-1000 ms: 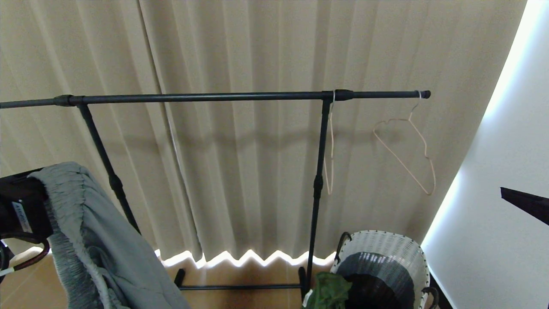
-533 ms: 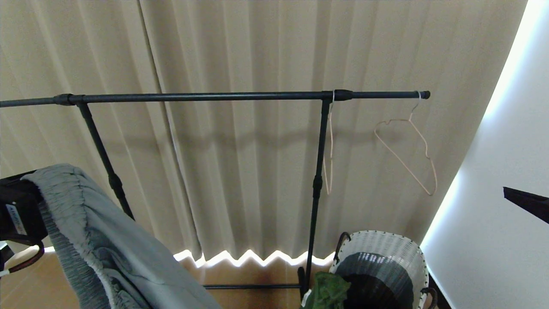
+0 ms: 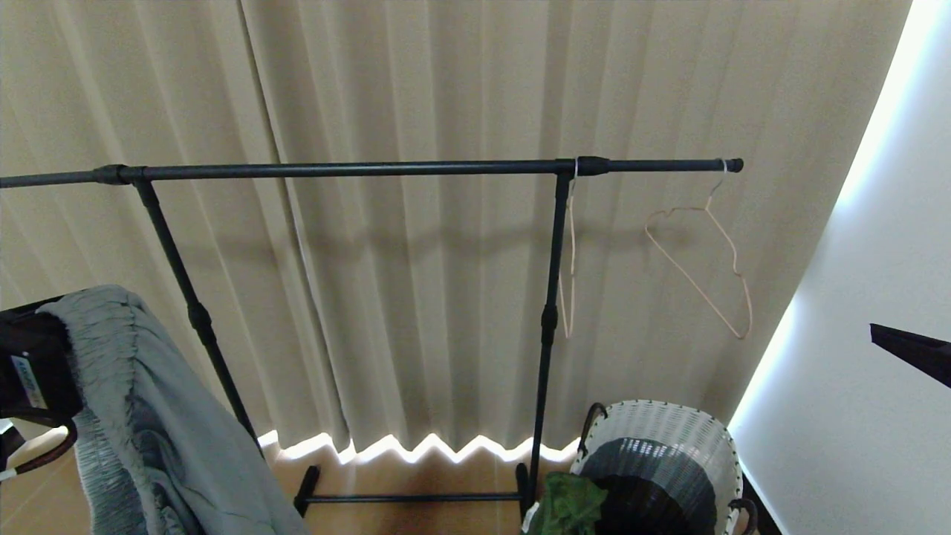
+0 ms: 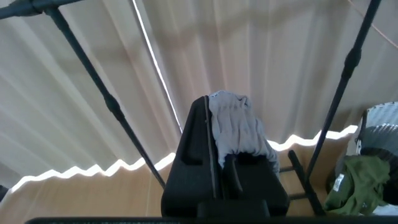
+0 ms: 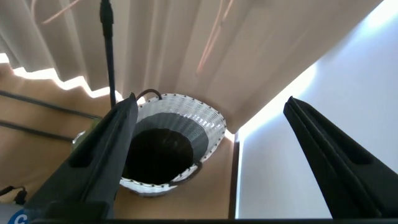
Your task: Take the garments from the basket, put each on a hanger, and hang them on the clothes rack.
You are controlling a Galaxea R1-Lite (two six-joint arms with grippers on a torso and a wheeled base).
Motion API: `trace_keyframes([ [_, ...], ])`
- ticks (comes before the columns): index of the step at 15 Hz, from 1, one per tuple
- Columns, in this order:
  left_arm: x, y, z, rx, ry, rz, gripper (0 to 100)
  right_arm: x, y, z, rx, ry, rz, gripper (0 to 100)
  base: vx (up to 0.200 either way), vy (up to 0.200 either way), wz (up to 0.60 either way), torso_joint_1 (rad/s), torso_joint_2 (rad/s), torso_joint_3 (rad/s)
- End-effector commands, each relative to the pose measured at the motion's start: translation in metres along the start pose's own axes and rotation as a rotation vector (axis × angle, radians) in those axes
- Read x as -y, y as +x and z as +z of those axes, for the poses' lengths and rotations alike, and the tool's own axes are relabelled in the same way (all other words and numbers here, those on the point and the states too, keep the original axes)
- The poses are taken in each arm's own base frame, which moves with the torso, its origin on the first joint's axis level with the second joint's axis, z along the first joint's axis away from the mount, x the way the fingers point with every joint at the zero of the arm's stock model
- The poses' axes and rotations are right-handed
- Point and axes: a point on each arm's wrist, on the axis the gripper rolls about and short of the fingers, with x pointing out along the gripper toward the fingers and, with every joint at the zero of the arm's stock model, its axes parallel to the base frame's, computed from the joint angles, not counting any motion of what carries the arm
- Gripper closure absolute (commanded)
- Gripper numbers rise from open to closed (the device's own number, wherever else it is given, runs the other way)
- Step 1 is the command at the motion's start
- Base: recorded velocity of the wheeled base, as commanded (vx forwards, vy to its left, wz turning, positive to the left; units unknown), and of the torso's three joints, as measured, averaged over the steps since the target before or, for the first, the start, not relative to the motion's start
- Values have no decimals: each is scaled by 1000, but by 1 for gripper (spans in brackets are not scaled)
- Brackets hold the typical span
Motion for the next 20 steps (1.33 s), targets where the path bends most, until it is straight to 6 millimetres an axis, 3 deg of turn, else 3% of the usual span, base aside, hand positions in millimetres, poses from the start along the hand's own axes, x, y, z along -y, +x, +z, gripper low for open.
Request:
trace_keyframes([
  [1,0,-1,0,3,0,2,100,0,0,1,6,-1,-2,0,200,0,0,-7,-7,2],
  [5,1,0,-4,-9,6,-3,100,1,-1,3,11,-1,-7,0,200,0,0,1,0,0],
  [11,2,0,-6,-17,15,-12,100,8,5,1,-17,21,-46,0,0,0,0,0,0,0],
  [15,10,-1,-11,-12,62,-69,100,31,38,5,-95,80,-98,0,0,0,0,0,0,0],
  [20,11,0,-13,8,71,-66,100,48,112,1,-179,135,-65,0,0,0,0,0,0,0],
])
